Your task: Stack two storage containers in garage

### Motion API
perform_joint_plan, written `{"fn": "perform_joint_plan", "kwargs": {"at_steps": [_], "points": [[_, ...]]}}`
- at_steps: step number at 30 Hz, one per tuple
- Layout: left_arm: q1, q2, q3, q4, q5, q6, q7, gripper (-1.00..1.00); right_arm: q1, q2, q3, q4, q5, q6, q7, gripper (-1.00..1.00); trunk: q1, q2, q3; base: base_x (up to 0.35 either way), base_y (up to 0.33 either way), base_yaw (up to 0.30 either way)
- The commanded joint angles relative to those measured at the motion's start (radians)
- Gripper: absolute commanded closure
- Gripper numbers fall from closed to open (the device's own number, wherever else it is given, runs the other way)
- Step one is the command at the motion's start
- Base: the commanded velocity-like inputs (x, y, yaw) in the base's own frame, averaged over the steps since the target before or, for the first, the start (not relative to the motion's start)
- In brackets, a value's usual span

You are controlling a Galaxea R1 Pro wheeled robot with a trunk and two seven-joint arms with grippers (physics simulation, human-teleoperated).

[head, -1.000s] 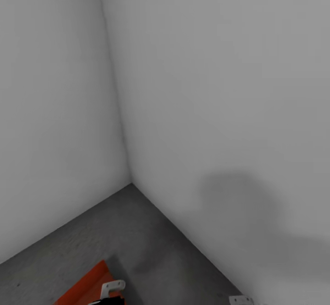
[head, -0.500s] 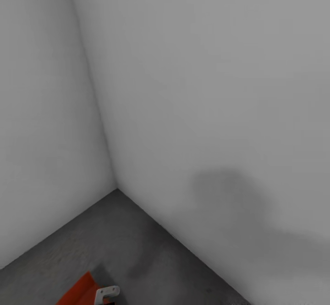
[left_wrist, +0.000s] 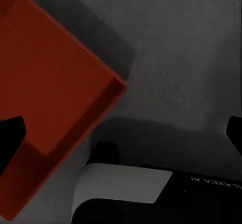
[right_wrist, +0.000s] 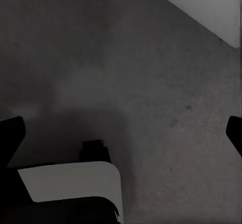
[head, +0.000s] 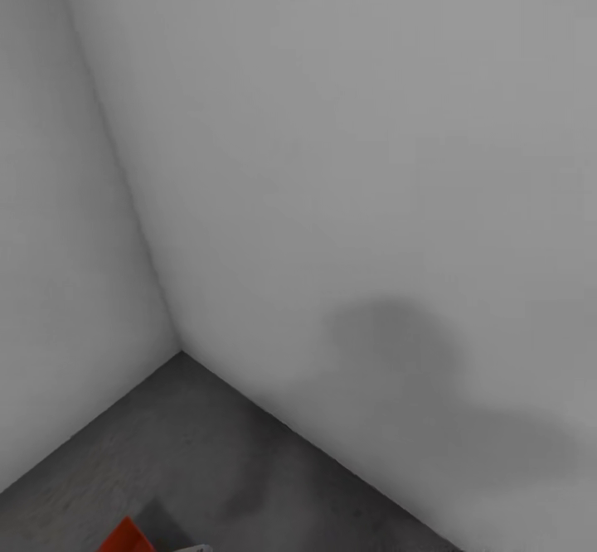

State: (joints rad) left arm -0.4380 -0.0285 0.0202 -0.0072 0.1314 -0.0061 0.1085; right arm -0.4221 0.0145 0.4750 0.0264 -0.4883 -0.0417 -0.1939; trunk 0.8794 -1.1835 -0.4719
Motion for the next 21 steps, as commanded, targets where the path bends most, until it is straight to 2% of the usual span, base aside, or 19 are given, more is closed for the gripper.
{"fn": "perform_joint_plan", "kwargs": {"at_steps": [1,21], "points": [[0.001,0.000,0.001,-0.001,0.008,-0.002,0.002,-1.00,-0.001,0.001,0.008,0.003,-0.010,-0.004,-0.001,-1.00,0.000,-0.001,-0.001,0.000,0.000,-0.277],[0.002,0.007,0.000,-0.006,0.004,-0.005,0.011,-1.00,-0.001,-0.003,0.008,0.003,-0.010,-0.004,-0.001,-1.00,0.000,-0.001,-0.001,0.000,0.000,-0.277]]}}
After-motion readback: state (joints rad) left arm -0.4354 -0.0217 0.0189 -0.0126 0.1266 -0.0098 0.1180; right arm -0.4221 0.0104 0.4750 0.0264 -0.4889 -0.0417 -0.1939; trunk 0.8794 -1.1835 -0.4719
